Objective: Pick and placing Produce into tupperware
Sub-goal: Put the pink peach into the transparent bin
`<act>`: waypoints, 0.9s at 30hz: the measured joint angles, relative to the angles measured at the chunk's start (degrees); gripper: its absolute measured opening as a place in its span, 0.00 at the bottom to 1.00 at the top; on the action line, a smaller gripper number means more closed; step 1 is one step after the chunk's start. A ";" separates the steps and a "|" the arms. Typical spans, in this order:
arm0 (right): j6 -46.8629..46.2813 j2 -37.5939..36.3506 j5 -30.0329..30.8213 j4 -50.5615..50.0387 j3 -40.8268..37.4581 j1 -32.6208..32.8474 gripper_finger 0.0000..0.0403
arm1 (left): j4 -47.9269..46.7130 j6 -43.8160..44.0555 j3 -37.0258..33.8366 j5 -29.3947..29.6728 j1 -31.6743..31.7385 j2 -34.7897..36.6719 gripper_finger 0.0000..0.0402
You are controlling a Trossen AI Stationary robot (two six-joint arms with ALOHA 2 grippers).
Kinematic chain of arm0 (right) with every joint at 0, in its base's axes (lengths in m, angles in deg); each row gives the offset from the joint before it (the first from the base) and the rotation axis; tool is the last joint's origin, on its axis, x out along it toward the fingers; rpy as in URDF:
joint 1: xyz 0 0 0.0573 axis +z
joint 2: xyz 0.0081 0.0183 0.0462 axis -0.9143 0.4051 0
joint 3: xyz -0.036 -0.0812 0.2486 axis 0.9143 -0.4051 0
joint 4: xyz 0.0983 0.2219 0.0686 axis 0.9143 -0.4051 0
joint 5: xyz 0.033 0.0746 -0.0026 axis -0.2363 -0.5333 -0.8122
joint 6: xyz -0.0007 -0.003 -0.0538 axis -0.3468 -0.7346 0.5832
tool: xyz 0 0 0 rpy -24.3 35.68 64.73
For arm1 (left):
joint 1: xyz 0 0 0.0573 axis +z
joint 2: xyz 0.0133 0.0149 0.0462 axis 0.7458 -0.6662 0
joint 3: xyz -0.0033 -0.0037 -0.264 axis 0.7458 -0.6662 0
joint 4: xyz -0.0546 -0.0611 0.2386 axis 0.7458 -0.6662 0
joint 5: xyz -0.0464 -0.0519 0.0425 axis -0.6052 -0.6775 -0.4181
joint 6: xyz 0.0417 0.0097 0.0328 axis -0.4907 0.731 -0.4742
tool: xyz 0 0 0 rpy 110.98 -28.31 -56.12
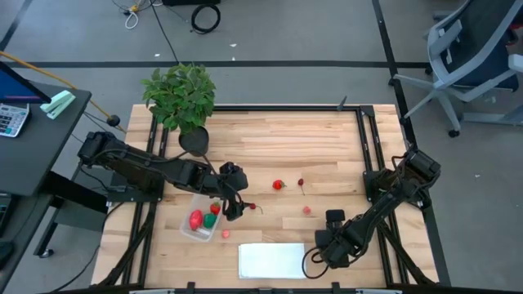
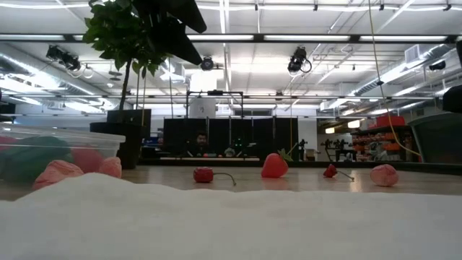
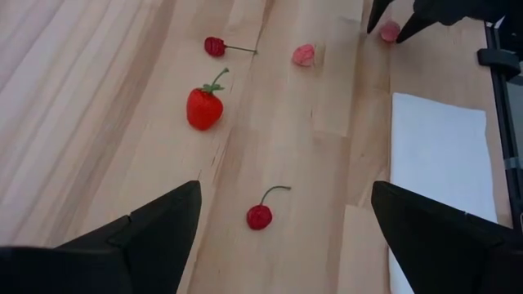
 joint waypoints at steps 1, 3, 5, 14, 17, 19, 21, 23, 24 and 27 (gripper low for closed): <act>0.00 0.00 0.08 0.00 0.00 0.02 0.57 | -0.01 0.00 0.00 0.00 0.01 0.00 0.91; -0.55 0.00 -0.21 -0.07 0.00 0.00 0.57 | -0.01 0.00 0.00 0.00 0.01 0.00 0.91; -1.30 0.00 -0.34 -0.08 0.00 0.02 0.57 | -0.03 0.00 0.00 0.00 0.01 0.00 0.91; -2.09 0.00 -1.00 -0.03 0.00 0.02 0.33 | -0.34 0.30 0.00 0.00 -0.16 0.00 0.91; -1.98 -0.15 -1.11 -0.09 0.02 -0.64 0.14 | -0.36 2.41 0.00 -0.04 -0.19 0.27 0.91; -1.45 -0.65 0.42 -0.08 0.02 -1.32 0.06 | -0.23 3.33 0.00 -0.04 -0.19 0.52 0.91; -1.42 -1.59 3.96 0.37 -0.02 -2.40 0.06 | -0.92 3.15 0.00 -0.09 -0.16 1.40 0.91; -0.87 -3.60 9.52 2.02 0.19 -3.69 0.10 | -0.66 3.15 0.04 -0.07 -0.10 2.56 0.91; 0.58 -4.42 12.93 3.36 0.64 -4.51 0.12 | -1.29 3.15 0.04 -0.09 -0.08 3.29 0.91; 9.87 -7.50 24.41 13.53 0.98 -7.33 0.13 | -1.49 3.15 0.04 -0.07 -0.05 6.28 0.91</act>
